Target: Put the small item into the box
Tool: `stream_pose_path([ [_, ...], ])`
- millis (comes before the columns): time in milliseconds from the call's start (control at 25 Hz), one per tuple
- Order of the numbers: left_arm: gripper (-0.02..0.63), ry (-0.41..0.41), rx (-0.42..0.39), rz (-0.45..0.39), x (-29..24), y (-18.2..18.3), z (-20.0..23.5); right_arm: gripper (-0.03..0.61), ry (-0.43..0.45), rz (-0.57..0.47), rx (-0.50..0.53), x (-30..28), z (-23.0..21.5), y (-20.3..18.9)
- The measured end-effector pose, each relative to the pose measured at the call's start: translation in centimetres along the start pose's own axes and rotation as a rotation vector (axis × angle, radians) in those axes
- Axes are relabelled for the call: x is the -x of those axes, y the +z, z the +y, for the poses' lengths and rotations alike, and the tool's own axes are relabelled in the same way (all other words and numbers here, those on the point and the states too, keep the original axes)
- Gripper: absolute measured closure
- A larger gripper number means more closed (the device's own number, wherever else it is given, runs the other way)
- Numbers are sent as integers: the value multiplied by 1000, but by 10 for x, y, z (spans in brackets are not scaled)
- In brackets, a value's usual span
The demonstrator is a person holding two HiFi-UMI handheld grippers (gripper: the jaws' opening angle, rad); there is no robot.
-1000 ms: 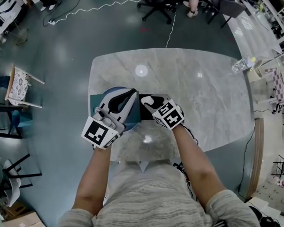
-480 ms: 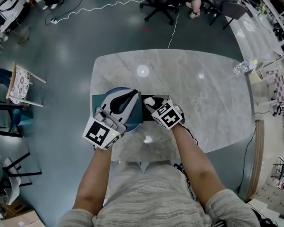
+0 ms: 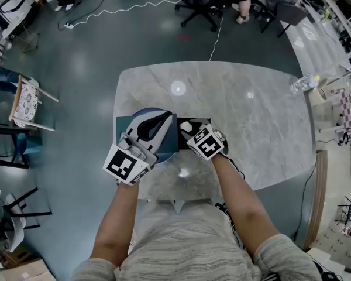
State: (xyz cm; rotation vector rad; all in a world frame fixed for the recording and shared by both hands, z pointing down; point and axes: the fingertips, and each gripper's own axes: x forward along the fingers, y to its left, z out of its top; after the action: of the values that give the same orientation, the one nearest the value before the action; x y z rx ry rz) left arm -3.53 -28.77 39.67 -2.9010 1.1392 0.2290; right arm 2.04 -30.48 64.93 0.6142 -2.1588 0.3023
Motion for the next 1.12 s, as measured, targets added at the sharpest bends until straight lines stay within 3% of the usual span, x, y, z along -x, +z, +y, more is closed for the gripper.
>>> stream_pose_path([
  [520,592,3,-1,3,3,2,0,396,3,4,-27,-3,2,-2],
  [1120,592,-16,-15,-19,4,14,-5,396,-42,-152,-108,37,-8,30],
])
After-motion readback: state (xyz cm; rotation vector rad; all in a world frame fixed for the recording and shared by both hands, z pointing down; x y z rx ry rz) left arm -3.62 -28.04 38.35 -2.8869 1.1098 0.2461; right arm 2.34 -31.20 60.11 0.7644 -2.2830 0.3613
